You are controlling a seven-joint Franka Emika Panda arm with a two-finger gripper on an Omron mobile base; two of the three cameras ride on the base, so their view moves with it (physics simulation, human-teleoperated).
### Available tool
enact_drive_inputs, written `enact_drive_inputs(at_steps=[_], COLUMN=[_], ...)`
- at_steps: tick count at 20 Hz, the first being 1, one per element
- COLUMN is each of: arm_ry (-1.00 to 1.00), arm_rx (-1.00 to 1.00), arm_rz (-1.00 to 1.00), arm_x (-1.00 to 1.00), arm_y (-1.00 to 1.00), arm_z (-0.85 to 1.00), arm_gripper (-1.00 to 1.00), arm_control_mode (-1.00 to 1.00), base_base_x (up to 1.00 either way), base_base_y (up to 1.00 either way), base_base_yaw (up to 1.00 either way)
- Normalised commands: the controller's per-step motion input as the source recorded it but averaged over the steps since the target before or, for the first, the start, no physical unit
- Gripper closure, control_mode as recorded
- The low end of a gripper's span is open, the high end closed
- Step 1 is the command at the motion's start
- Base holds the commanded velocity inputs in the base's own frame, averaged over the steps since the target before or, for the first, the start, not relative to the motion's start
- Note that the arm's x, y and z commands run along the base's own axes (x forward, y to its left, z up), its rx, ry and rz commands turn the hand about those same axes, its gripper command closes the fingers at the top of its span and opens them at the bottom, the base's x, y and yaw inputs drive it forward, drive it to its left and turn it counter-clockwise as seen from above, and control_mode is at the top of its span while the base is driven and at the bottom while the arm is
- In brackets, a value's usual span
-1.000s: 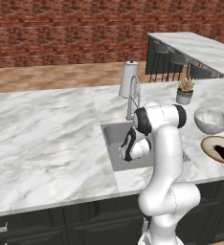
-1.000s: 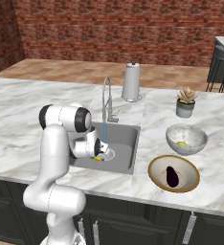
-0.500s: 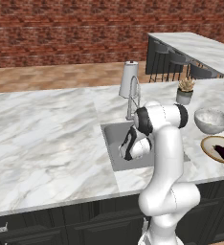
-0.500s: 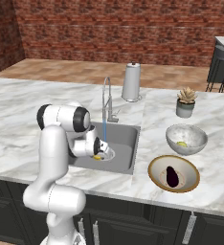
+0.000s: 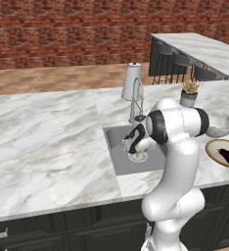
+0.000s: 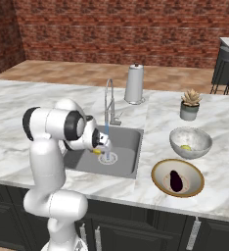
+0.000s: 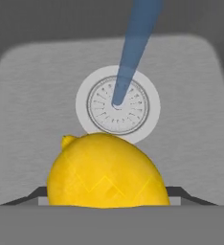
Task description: Pick the lemons from the sink and place them in one bowl. Place the eggplant in the other bowl. Then turn off the sink faucet.
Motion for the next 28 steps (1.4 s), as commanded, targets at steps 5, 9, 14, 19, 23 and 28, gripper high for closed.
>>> enact_drive_inputs(at_steps=[5, 9, 14, 19, 23, 28], arm_ry=[0.03, 0.08, 0.11, 0.02, 0.00, 0.00], arm_rx=[0.00, 0.00, 0.00, 0.00, -0.09, -0.09], arm_rz=[0.00, 0.00, 0.00, 0.00, 0.00, -0.04], arm_x=[-0.32, -0.40, -0.48, -0.49, -0.39, -0.17], arm_y=[0.00, 0.00, -0.04, -0.22, -0.36, -0.66], arm_z=[0.90, 0.85, 0.81, 0.65, 0.31, 0.17], arm_gripper=[1.00, 1.00, 1.00, 1.00, 1.00, 1.00], arm_control_mode=[-1.00, -1.00, -1.00, -1.00, -1.00, -1.00], base_base_x=[0.00, 0.00, 0.00, 0.00, 0.00, 0.00], base_base_y=[0.00, 0.00, 0.00, 0.00, 0.00, 0.00], base_base_yaw=[0.00, 0.00, 0.00, 0.00, 0.00, 0.00])
